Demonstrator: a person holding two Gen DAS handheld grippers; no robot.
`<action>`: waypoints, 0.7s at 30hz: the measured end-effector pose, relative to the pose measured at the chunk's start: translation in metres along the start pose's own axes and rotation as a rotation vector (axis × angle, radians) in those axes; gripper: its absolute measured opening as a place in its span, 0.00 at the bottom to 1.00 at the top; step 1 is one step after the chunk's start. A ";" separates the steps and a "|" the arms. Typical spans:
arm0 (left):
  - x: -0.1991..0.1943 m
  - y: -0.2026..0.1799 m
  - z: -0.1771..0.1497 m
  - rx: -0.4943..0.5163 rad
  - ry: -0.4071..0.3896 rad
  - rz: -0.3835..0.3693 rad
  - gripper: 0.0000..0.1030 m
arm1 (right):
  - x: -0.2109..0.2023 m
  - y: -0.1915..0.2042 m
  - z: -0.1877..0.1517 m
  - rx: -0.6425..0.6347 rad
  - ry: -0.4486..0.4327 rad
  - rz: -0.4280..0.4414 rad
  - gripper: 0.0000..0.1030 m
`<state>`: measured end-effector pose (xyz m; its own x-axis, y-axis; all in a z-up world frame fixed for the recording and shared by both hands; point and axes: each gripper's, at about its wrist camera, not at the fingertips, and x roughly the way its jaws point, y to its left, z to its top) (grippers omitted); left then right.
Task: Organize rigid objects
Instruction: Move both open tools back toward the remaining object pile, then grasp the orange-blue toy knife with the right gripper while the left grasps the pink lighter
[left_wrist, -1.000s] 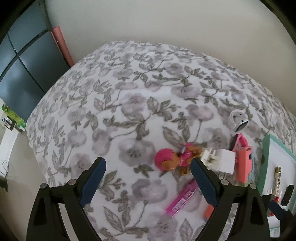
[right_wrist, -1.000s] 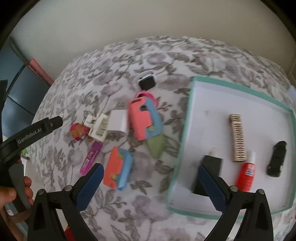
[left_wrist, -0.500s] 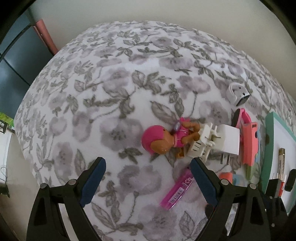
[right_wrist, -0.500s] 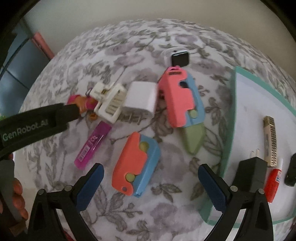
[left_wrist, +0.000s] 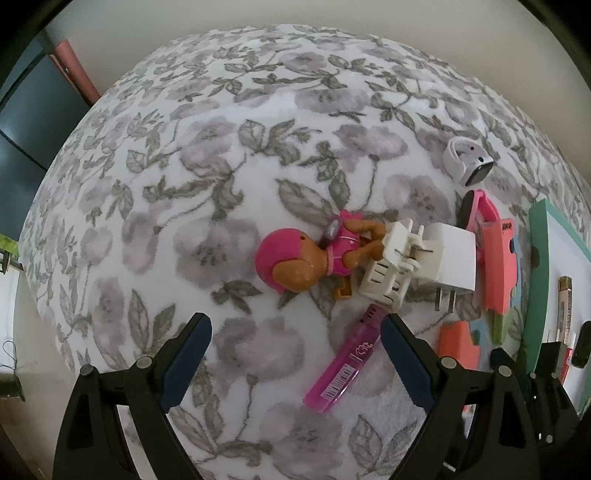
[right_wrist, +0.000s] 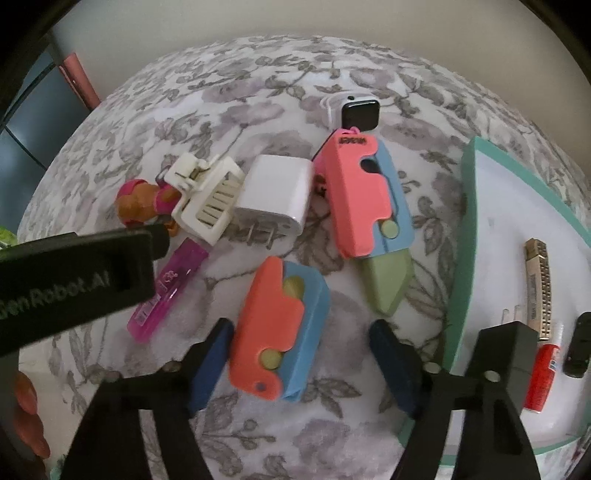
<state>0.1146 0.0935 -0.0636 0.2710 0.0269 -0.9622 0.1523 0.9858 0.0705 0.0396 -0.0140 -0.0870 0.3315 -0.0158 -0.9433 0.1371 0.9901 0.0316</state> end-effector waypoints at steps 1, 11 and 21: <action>0.001 -0.001 0.000 0.004 0.003 0.000 0.90 | -0.002 -0.001 0.000 0.000 -0.001 -0.004 0.66; 0.010 -0.016 -0.005 0.043 0.040 0.011 0.90 | -0.007 -0.025 0.004 0.039 -0.005 0.020 0.44; 0.028 -0.028 -0.015 0.045 0.084 -0.031 0.82 | -0.014 -0.038 -0.006 0.068 0.005 0.066 0.44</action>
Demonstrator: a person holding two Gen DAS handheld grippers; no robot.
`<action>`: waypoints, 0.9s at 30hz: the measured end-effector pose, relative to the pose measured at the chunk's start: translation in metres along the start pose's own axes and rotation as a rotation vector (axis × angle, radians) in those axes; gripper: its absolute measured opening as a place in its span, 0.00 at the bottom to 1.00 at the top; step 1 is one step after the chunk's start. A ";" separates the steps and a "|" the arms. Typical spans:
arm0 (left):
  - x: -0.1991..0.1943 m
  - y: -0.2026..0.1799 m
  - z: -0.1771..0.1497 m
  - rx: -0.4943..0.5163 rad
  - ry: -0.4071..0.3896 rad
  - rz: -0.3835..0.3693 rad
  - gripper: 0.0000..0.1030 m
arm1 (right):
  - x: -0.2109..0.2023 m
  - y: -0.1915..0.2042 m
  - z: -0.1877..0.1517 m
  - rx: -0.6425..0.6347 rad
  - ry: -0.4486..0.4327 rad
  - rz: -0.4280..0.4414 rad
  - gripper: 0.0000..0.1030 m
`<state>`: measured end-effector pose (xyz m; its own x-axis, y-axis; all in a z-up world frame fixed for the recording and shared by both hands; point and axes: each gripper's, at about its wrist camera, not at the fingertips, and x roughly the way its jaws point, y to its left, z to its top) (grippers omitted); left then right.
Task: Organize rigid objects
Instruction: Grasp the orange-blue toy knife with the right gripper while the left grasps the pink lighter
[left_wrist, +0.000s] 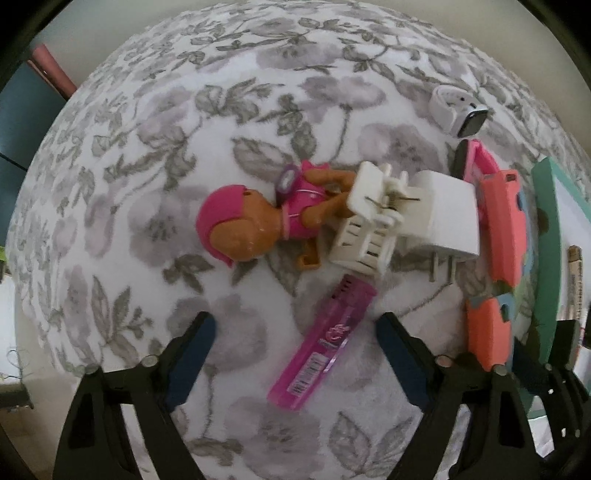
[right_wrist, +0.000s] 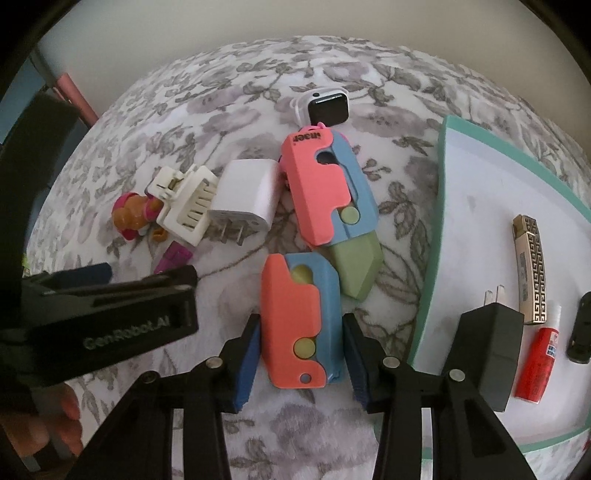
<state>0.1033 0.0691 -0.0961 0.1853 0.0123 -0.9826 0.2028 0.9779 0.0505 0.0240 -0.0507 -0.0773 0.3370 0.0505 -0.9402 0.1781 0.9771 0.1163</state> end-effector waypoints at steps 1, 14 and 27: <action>0.000 -0.001 -0.001 -0.001 0.001 -0.013 0.75 | -0.001 -0.001 -0.001 0.001 0.000 0.001 0.44; -0.007 -0.025 -0.007 0.068 -0.017 -0.078 0.25 | 0.001 0.003 -0.003 -0.024 0.001 -0.007 0.44; -0.033 -0.033 -0.006 0.078 -0.045 -0.125 0.20 | -0.003 0.001 -0.009 -0.036 0.018 0.016 0.43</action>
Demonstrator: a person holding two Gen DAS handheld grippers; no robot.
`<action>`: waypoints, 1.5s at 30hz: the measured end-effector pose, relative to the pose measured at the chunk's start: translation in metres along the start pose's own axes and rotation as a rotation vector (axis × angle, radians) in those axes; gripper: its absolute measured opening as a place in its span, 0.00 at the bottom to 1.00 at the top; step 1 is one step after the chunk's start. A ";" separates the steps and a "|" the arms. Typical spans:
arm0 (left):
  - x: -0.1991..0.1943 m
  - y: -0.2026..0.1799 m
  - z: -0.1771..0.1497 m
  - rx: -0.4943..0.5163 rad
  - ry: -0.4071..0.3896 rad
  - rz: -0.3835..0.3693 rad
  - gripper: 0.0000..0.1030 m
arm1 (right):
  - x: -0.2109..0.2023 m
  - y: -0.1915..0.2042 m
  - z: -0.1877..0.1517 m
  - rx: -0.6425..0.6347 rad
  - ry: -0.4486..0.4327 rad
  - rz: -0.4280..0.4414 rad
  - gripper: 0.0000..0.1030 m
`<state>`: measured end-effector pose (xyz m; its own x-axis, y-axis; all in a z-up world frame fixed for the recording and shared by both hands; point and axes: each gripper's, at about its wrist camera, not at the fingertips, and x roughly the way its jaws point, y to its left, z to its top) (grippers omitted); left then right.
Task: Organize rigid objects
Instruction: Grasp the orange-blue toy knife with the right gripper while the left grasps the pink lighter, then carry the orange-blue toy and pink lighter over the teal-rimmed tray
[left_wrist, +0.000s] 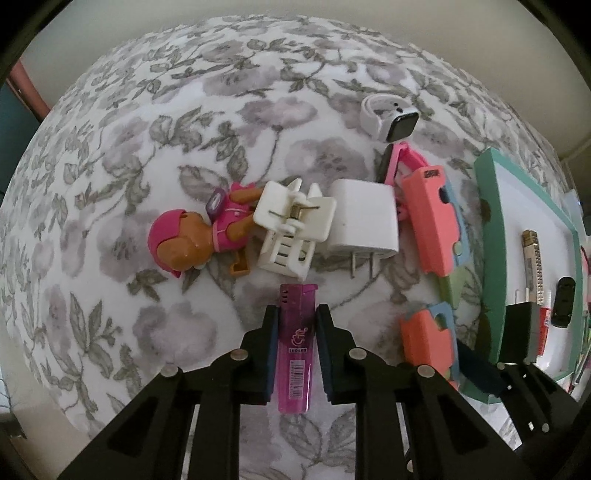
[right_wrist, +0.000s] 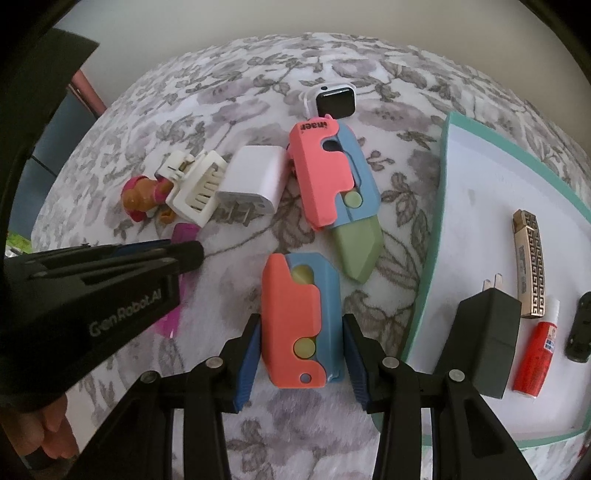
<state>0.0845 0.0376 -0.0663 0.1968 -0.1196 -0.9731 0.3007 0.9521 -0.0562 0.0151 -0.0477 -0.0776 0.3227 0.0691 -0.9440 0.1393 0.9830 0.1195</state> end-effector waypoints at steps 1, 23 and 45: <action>-0.003 -0.001 0.000 -0.001 -0.006 -0.003 0.20 | -0.001 -0.001 0.000 0.006 0.000 0.007 0.43; -0.100 -0.026 0.007 0.023 -0.283 -0.048 0.12 | -0.105 -0.071 0.008 0.218 -0.263 0.042 0.43; -0.109 -0.158 -0.001 0.271 -0.334 -0.118 0.12 | -0.139 -0.195 -0.010 0.516 -0.333 -0.115 0.43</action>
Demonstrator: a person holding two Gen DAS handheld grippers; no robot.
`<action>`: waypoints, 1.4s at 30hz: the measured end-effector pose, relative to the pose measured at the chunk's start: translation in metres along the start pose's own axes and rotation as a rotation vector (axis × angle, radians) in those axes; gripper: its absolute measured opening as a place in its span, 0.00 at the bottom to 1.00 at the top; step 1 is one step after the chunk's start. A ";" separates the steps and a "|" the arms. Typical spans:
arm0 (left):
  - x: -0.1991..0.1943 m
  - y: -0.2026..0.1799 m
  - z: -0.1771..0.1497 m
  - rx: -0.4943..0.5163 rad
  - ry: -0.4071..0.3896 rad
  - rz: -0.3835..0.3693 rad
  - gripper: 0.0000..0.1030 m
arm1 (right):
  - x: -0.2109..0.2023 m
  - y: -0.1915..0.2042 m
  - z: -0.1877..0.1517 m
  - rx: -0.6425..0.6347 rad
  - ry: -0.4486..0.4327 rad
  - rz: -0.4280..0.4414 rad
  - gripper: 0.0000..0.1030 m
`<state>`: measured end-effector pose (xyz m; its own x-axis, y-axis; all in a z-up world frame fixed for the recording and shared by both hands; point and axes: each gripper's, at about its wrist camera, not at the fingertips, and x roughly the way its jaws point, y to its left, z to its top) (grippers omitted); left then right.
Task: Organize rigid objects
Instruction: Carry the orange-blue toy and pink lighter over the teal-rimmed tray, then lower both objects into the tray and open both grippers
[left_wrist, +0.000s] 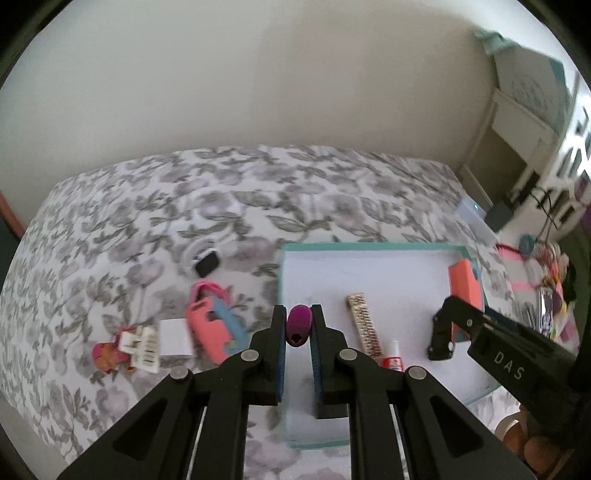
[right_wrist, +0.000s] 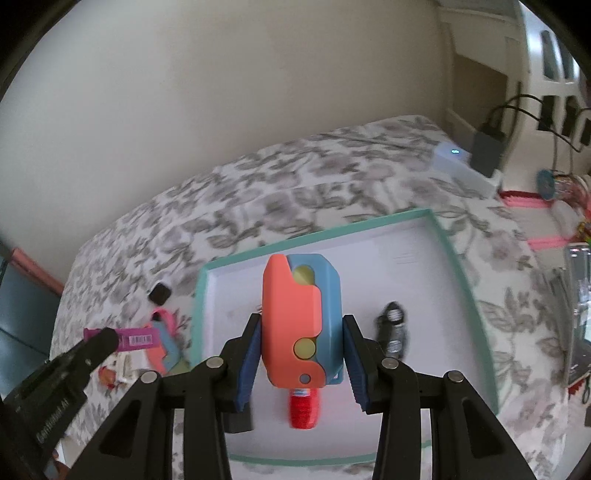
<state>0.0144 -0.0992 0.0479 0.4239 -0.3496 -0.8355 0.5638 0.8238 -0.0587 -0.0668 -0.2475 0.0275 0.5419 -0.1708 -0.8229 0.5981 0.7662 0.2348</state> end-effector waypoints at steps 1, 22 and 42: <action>0.004 -0.006 0.000 0.010 0.008 -0.003 0.12 | 0.000 -0.004 0.001 0.002 -0.001 -0.009 0.43; 0.059 -0.041 -0.010 0.089 0.082 0.003 0.12 | 0.032 -0.012 -0.009 -0.069 0.104 -0.075 0.43; 0.073 -0.043 -0.018 0.086 0.130 -0.009 0.13 | 0.047 -0.020 -0.015 -0.063 0.159 -0.086 0.45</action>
<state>0.0082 -0.1515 -0.0202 0.3261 -0.2916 -0.8992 0.6282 0.7777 -0.0244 -0.0626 -0.2616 -0.0236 0.3875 -0.1408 -0.9110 0.5971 0.7912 0.1318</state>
